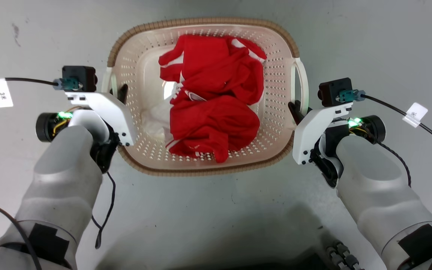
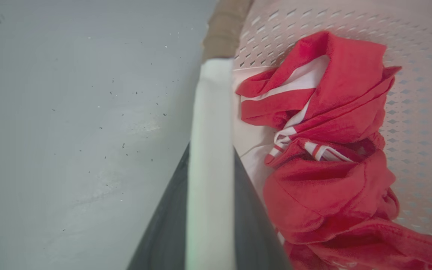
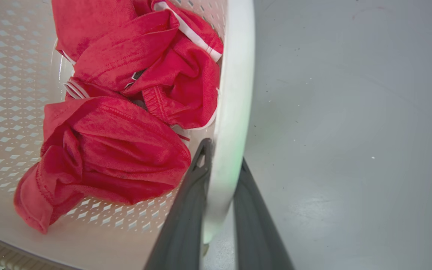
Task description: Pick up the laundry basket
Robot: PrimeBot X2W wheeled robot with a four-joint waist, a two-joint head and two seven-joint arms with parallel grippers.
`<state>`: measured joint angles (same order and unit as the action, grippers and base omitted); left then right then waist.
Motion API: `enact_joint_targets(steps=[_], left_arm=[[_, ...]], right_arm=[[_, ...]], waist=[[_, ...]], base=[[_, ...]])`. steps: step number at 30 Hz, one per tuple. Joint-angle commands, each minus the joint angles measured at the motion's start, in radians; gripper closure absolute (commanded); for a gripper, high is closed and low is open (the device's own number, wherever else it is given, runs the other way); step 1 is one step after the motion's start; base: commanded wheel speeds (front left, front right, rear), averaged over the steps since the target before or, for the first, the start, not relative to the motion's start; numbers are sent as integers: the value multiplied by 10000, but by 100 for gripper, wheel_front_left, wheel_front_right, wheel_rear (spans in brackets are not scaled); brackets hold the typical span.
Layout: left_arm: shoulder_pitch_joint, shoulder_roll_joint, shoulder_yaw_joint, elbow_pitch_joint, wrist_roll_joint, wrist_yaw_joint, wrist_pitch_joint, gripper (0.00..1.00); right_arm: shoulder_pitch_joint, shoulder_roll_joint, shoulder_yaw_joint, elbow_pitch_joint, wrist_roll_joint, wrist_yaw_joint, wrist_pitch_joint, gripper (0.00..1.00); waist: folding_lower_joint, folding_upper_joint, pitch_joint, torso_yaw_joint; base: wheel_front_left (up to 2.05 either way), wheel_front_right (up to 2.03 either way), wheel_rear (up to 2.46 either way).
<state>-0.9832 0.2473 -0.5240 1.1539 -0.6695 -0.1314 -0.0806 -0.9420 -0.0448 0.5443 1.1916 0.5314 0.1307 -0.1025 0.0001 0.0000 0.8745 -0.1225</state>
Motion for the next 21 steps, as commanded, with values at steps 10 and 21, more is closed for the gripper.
enact_joint_targets(steps=[10, 21], left_arm=[[712, -290, -559, 150, -1094, 10, 858, 100], [1493, -445, -928, 346, -2232, -2, 2176, 100]], right_arm=[[-48, -74, 301, 454, 423, 0, 539, 100], [392, -68, 518, 633, 1089, -1, 2035, 100]], waist=[[-1, 0, -1660, 273], [-1, 0, -3856, 456]], base=[[0, 0, 0], [0, 0, 0]])
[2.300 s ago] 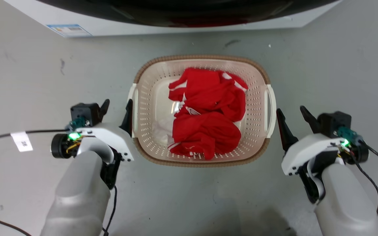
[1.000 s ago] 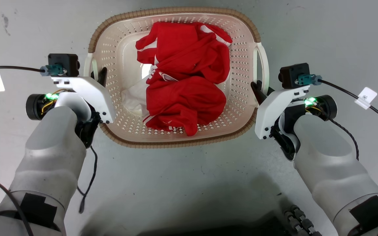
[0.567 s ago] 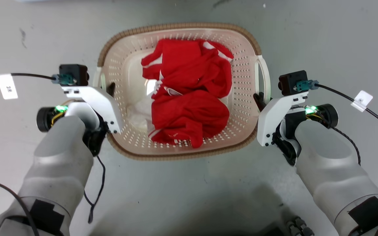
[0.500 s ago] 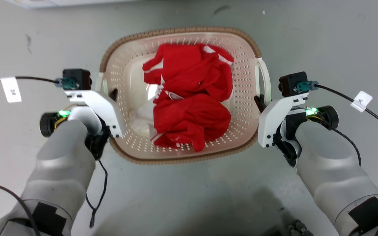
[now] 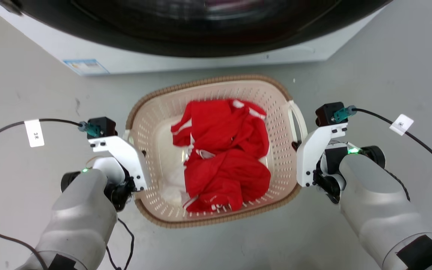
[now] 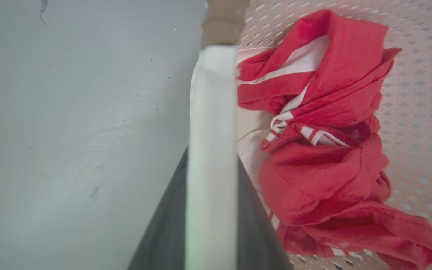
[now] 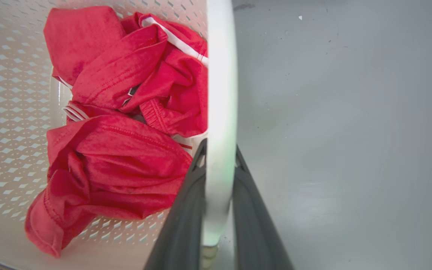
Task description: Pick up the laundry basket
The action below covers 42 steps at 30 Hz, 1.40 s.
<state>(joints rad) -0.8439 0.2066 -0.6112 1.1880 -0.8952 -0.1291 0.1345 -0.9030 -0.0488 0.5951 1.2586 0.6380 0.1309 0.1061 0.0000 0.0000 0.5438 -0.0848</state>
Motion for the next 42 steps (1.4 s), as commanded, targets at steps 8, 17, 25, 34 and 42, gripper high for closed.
enact_joint_targets(steps=[8, 17, 25, 34, 42], left_arm=[[529, 37, -390, 46, -474, -27, 927, 100], [817, 79, -715, 98, -825, -32, 1626, 100], [1231, 20, -959, 176, -1117, -32, 2253, 100], [1930, -68, -1227, 99, -1419, -33, 2656, 100], [2404, -105, -1396, 30, -1714, -35, 2847, 100]], right_arm=[[320, -30, 139, 109, 510, -3, 1588, 100], [638, -80, 149, 202, 1090, -3, 3570, 100], [868, -134, 16, 278, 1391, -3, 4836, 100], [1408, -117, -105, 295, 1467, -2, 5519, 100], [1826, -44, -133, 297, 1368, -2, 5770, 100]], waist=[[0, 0, -2033, 191], [0, 0, -3319, 195], [0, 0, -4098, 130], [0, 0, -4786, 158], [0, 0, -5120, 152]], base=[[0, 0, 0], [0, 0, 0], [0, 0, 0], [0, 0, 0], [0, 0, 0]])
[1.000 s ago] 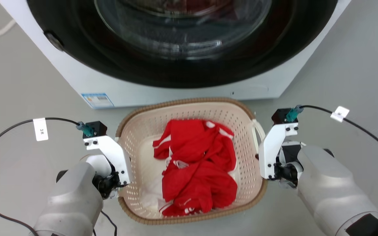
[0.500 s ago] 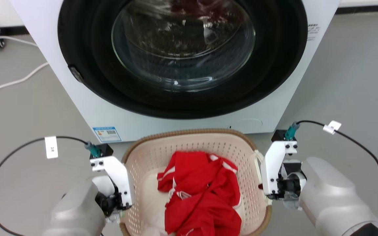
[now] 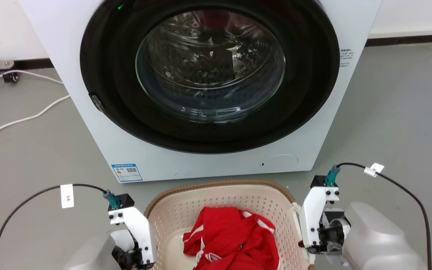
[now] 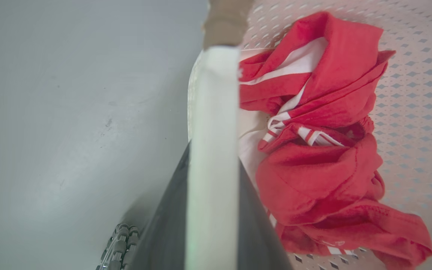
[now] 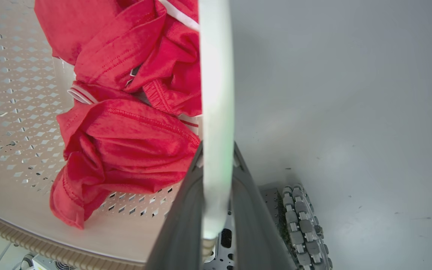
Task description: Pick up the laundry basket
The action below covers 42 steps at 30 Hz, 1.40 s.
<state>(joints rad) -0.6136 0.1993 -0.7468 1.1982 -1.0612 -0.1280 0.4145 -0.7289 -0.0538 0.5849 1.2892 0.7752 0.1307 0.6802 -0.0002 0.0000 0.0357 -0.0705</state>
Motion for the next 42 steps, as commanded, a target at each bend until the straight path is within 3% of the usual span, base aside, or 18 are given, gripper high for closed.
enact_joint_targets(steps=[1, 42], left_arm=[[134, -29, -54, -89, -84, -46, 27, 100], [6, -98, -617, -3, -771, -47, -344, 100]], right_arm=[[123, 11, -42, -12, -18, 0, 31, 100], [-2, 49, 306, -27, 418, 2, -122, 100]], waist=[[2, 0, -60, 11], [2, 0, -2, 5]], base=[[0, 0, 0], [0, 0, 0]])
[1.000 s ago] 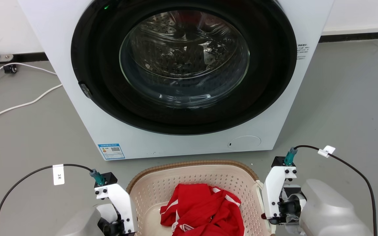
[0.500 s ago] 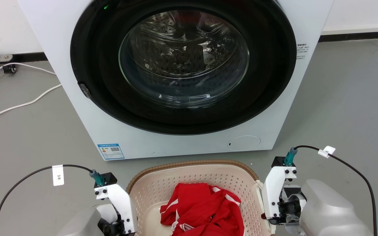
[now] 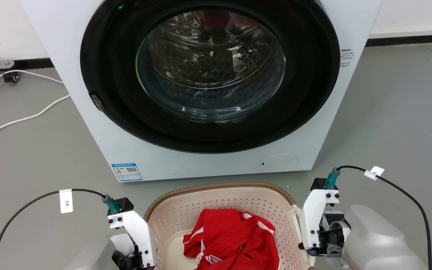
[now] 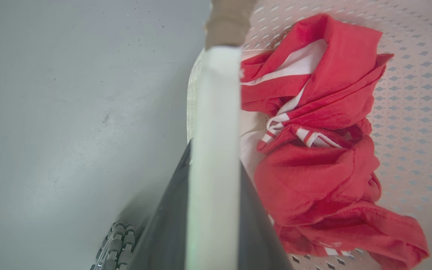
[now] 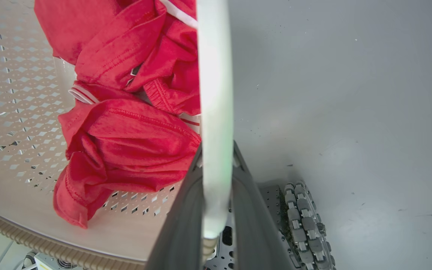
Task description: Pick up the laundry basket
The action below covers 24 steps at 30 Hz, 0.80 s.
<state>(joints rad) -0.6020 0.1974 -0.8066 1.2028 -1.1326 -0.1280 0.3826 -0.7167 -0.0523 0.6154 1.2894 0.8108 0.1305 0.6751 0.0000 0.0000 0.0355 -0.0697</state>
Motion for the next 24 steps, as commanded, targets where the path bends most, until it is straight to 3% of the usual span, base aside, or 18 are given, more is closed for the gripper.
enact_joint_targets(steps=[1, 24], left_arm=[[-113, -76, -33, -44, -75, -48, -36, 100], [-91, -127, -289, 36, -349, -49, -243, 100]], right_arm=[[-122, 33, 13, -29, 75, 4, -61, 100], [18, 39, 73, -19, 217, 15, -99, 100]], waist=[[0, 0, 0, -5], [0, 0, -56, -6]], base=[[0, 0, 0], [0, 0, 0]])
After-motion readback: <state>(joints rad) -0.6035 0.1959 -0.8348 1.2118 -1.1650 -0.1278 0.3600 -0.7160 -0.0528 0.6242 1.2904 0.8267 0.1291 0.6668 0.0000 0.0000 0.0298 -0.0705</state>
